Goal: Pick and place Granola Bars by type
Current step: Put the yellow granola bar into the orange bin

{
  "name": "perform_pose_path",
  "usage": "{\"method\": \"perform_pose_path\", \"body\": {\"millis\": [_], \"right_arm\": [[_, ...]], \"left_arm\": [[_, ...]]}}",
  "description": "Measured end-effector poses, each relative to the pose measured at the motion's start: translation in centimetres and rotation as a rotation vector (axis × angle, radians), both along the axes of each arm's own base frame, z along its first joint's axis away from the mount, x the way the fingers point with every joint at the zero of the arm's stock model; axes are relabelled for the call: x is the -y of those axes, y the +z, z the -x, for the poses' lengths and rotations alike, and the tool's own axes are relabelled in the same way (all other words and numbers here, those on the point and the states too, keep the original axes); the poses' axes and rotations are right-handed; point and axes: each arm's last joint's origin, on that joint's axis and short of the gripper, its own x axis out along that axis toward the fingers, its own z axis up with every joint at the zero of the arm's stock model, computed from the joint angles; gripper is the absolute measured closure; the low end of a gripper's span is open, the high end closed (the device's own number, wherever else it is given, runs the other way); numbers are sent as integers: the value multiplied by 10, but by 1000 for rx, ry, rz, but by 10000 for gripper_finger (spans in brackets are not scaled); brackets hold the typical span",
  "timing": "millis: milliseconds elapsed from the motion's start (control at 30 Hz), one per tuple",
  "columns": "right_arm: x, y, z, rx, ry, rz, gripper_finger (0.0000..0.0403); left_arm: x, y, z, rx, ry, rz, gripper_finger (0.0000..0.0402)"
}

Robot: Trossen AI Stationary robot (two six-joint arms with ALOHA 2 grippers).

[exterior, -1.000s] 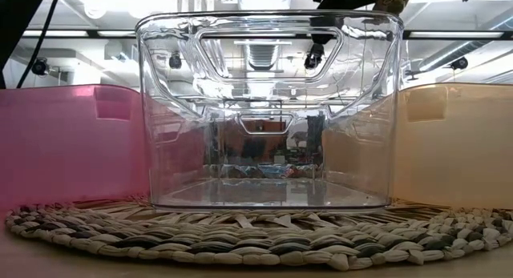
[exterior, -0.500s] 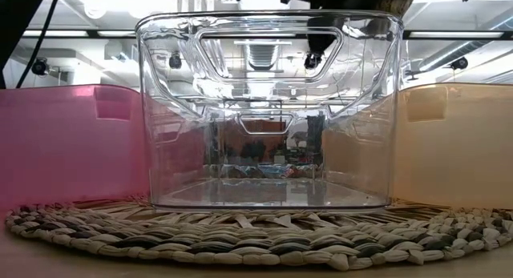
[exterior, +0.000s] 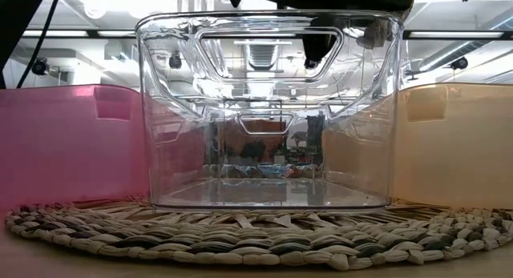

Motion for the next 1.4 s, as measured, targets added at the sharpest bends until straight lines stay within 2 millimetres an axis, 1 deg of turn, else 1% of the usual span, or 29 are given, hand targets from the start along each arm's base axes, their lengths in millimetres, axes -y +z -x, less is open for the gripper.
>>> {"method": "perform_pose_path", "body": {"millis": [633,1233,1300,1400], "right_arm": [[0,0,0,0,0,0,394],[1,0,0,0,-22,25,394],[1,0,0,0,-22,25,394],[1,0,0,0,-22,25,394]], "left_arm": [[0,1,0,20,-7,-18,365],[0,3,-1,21,9,29,364],[0,3,-1,21,10,29,357],[0,3,-1,21,10,31,331]]}}
